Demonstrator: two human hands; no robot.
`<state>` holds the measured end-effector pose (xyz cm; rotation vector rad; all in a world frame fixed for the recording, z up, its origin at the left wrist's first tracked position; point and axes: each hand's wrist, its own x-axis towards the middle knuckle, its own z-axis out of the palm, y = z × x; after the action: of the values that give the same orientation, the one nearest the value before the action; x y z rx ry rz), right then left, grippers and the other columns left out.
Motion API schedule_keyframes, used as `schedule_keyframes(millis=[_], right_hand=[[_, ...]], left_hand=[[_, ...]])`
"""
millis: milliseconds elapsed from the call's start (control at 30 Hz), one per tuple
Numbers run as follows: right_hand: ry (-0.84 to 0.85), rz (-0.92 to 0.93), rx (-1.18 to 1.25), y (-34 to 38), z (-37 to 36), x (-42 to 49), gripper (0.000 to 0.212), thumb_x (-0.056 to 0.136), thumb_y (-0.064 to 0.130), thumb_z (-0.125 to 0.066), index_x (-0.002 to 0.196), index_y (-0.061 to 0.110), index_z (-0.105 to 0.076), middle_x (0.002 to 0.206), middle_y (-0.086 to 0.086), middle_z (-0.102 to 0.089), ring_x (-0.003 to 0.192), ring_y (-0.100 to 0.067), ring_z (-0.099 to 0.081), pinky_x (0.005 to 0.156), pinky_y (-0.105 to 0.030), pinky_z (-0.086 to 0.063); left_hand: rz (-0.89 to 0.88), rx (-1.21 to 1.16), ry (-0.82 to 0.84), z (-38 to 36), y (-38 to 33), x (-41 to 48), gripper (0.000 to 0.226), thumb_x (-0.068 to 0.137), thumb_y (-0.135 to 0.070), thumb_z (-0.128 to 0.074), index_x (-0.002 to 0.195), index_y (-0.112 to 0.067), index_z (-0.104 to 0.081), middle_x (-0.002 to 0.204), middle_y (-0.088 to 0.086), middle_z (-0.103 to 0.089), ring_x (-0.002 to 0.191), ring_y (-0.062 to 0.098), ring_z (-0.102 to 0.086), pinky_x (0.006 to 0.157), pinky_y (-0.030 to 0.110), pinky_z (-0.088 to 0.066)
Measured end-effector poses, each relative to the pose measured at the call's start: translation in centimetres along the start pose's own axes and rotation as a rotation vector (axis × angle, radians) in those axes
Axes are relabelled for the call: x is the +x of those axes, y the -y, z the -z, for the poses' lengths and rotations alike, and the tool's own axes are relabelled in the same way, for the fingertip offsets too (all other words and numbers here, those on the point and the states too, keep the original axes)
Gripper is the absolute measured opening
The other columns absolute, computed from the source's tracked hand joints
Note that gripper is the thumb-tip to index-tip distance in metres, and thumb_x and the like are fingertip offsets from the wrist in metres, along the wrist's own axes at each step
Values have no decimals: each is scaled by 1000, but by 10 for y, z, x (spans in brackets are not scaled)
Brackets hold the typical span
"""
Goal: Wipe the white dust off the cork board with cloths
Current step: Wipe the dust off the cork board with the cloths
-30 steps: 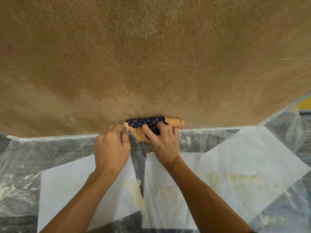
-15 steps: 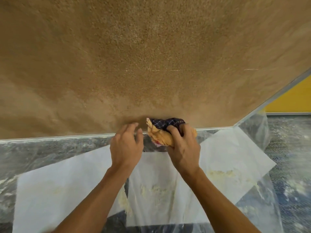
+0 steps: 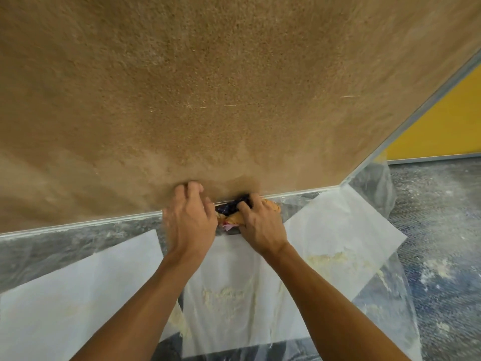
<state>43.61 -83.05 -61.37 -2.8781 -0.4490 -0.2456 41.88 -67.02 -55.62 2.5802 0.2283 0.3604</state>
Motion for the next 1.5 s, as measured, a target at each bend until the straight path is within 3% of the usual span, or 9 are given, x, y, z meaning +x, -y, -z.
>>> schedule_keyframes(millis=[300,600,800,933,1033,1133,1200,1333,1500], right_hand=[[-231,-22,39,-34,39,4,28,75,28,-58,97,12,-64,94,-11,-54,73,-31,-55,49,-30,-39],[-3,-99,-33,-47,4,0,31,68,12,-87,86,11,-62,94,-15,-59,55,-35,-55,46,-27,-28],[-192,-168,17,-59,32,-26,24,74,21,-80,92,16,-65,95,-4,-55,76,-23,-49,47,-25,-32],[-370,-149,-61,-83,45,-25,16,84,16,-75,98,13,-68,93,-7,-54,81,-20,-46,53,-25,-27],[-348,-87,-100,-99,37,-14,17,84,16,-75,97,10,-65,91,-9,-54,83,-26,-48,65,-34,-38],[-254,-94,-81,-104,20,-14,19,80,13,-77,93,9,-64,88,-11,-54,78,-29,-50,66,-37,-38],[-116,-104,-87,-105,11,-16,23,76,18,-80,92,13,-64,91,-9,-57,76,-32,-55,67,-37,-40],[12,-168,-60,-103,17,-15,28,74,25,-78,97,19,-64,97,-5,-59,80,-31,-59,71,-37,-45],[-264,-180,12,-106,38,-31,19,82,28,-76,93,16,-66,89,-5,-59,72,-24,-52,60,-33,-44]], left_hand=[[53,77,-70,-26,-10,-3,59,87,-57,-68,106,-6,-47,106,17,-48,76,39,-56,71,46,-44],[54,51,-155,-27,1,3,57,89,-65,-63,101,-11,-50,99,11,-52,88,33,-54,74,41,-33],[280,-56,-161,-16,6,-1,92,76,-90,-52,113,-6,-56,112,14,-60,109,37,-57,94,50,-40],[581,-165,21,-13,-19,-9,141,68,-102,-37,157,0,1,164,26,-12,150,49,-19,118,65,-27],[120,-27,-108,-7,-39,-18,122,90,-80,-40,155,6,17,165,30,15,154,46,11,125,61,-1],[-572,84,-251,2,-66,-15,85,100,-36,-55,161,-2,-5,168,16,-2,157,34,2,124,60,2],[-823,186,-330,5,-73,5,72,99,-24,-57,162,-13,-23,168,6,-14,158,27,-3,122,63,1],[-840,442,-424,5,-51,63,69,104,-36,-53,163,-19,-22,169,-4,-11,157,18,9,122,53,16],[-905,638,-571,-4,-34,78,72,104,-49,-53,163,-22,-22,172,-7,4,157,18,13,121,49,20]])
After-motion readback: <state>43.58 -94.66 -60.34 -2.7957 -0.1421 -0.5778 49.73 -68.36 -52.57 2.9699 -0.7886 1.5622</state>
